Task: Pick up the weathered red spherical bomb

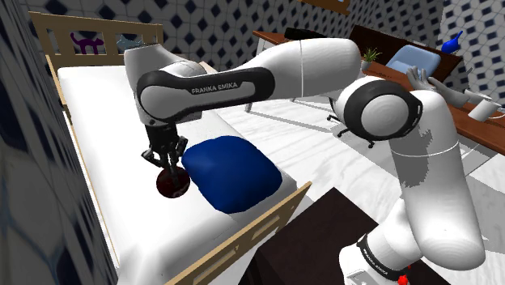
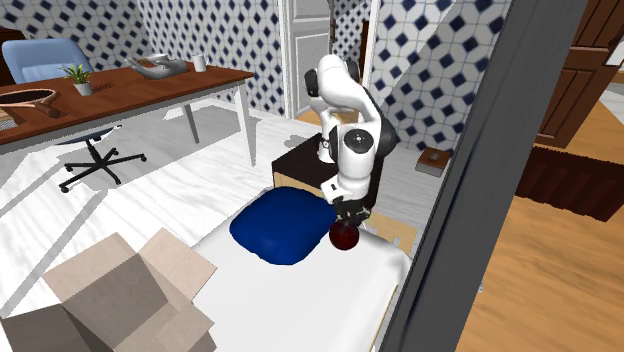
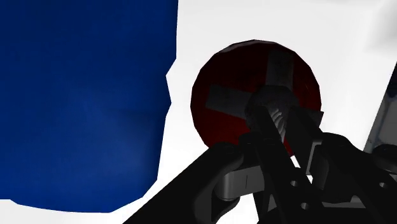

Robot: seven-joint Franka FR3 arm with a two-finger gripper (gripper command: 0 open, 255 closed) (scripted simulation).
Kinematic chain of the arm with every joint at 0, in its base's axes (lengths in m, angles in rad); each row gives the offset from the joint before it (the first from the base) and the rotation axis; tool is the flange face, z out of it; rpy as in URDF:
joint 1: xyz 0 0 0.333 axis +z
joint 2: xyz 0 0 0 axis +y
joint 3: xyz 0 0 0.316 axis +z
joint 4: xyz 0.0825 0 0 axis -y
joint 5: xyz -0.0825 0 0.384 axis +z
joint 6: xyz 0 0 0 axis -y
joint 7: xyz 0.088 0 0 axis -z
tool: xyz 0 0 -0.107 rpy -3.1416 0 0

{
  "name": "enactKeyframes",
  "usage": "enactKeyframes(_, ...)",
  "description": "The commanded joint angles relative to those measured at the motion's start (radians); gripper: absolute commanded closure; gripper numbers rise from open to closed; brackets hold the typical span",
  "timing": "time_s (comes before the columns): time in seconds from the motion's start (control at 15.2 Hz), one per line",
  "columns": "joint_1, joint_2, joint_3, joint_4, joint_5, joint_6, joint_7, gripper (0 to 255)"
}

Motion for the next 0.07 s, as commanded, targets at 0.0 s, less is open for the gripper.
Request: enactKeyframes(0.0,0.000,-0.005,0.001,0.003,0.001,-0.008,0.000,255)
